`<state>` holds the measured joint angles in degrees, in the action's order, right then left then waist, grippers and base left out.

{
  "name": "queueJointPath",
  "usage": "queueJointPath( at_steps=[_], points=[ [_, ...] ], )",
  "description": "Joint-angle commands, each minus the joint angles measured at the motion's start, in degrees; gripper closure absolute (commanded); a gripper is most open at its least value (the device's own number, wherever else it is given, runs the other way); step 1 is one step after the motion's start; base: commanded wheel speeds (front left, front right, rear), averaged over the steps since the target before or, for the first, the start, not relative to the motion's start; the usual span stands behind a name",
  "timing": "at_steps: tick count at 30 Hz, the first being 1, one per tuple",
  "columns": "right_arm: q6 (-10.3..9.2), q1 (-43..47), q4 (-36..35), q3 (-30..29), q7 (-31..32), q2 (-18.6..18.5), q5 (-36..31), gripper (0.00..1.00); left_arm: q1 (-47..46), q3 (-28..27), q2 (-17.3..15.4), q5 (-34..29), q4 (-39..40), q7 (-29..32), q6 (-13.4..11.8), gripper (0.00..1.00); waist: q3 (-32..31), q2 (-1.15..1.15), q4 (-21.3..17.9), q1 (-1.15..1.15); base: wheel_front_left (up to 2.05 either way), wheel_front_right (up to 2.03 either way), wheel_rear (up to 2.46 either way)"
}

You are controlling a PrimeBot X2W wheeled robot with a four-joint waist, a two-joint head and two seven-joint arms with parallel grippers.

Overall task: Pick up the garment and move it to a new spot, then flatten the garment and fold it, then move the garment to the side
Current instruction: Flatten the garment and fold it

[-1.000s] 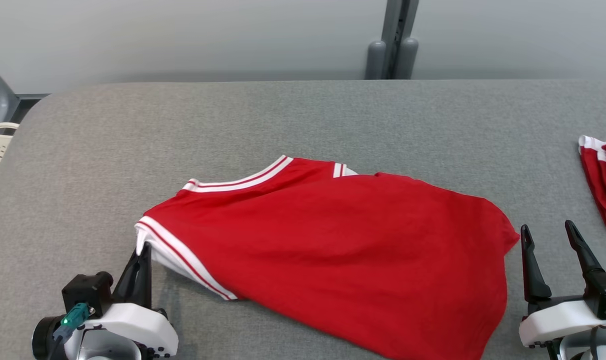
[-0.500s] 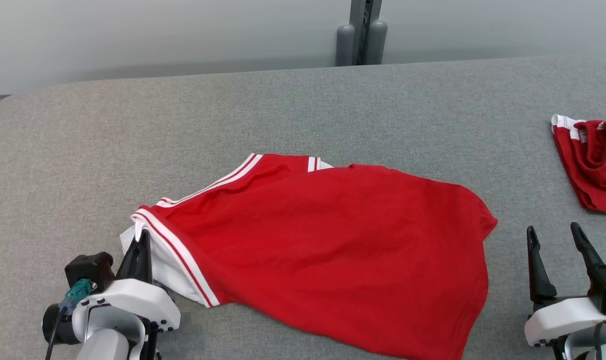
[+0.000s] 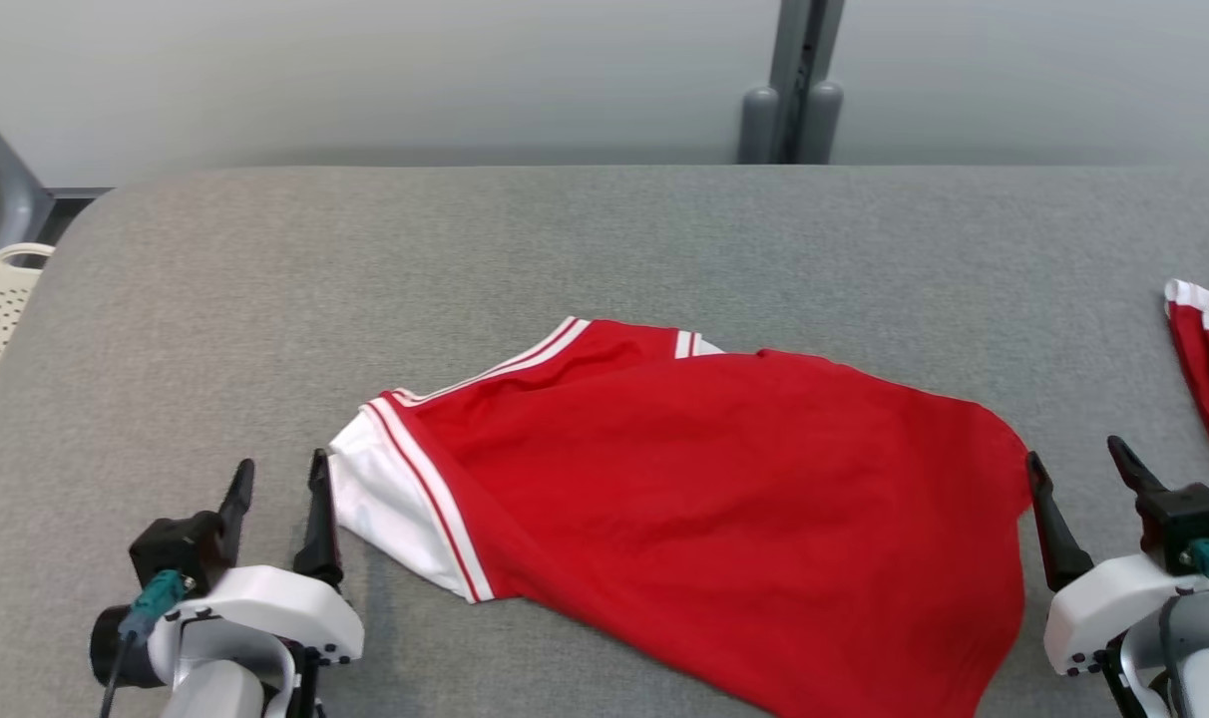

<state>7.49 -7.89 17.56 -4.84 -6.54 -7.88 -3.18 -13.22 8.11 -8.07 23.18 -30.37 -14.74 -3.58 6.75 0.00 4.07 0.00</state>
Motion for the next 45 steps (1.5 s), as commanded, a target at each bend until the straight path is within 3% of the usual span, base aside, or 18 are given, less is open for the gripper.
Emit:
queueJointPath(
  at_steps=[1, 7, 16, 17, 18, 19, 20, 29, 45],
  points=[
    [0.00, -1.4, 1.2, 1.6, 2.5, -2.1, 1.2, 0.00, 0.8, 0.4, 0.6, -0.7, 1.4, -0.4, 0.5, 0.00, -0.9, 0.00, 1.9, 0.00, 0.00, 0.00, 0.00],
    [0.01, -4.3, 6.7, 3.8, 12.8, -6.7, 5.7, 0.00, 3.0, 3.5, 3.0, -2.4, 6.9, -0.5, 1.2, 0.00, -1.5, 0.00, 5.8, 0.00, 0.00, 0.00, 0.00],
    [0.00, -5.6, 12.7, 7.4, 18.9, -8.6, 11.2, 0.00, 5.7, 6.7, 4.3, -3.2, 11.9, -0.5, 0.5, 0.00, -1.2, 0.00, 8.9, 0.00, 0.00, 0.00, 0.00],
    [0.01, -5.8, 13.2, 7.8, 19.2, -8.8, 11.5, 0.14, 5.8, 6.8, 4.4, -3.3, 12.2, -0.5, 0.5, 0.00, -1.1, 0.00, 9.1, 0.00, 0.00, 0.00, 0.00],
    [0.00, -6.1, 13.6, 8.0, 19.1, -9.0, 11.7, 0.54, 5.9, 6.8, 4.4, -3.3, 12.6, -0.5, 0.4, 0.00, -1.0, 0.00, 9.3, 0.00, 0.00, 0.00, 0.00],
    [0.00, -6.4, 13.9, 8.1, 18.7, -9.2, 11.7, 0.54, 6.0, 6.9, 4.4, -3.4, 12.9, -0.5, 0.2, 0.00, -0.9, 0.00, 9.5, 0.00, 0.00, 0.00, 0.00],
    [0.01, -6.5, 14.3, 8.4, 18.4, -9.4, 11.5, 1.00, 6.2, 6.9, 4.4, -3.5, 13.2, -0.5, 0.1, 0.00, -0.8, 0.00, 9.6, 0.00, 0.00, 0.00, 0.00],
    [0.00, -12.2, 16.3, 10.7, 17.6, -13.2, 11.0, 1.00, 6.6, 6.5, 4.6, -3.6, 14.9, -0.5, -0.1, 0.00, 0.7, 0.00, 11.0, 0.00, 0.00, 0.00, 0.00],
    [0.00, -32.9, 24.5, 11.2, 15.8, -22.5, 5.1, 1.00, 3.6, 7.6, 5.0, -2.8, 17.2, -0.5, 0.4, 0.00, 7.5, 0.00, 15.8, 0.00, 0.00, 0.00, 0.00]
  ],
)
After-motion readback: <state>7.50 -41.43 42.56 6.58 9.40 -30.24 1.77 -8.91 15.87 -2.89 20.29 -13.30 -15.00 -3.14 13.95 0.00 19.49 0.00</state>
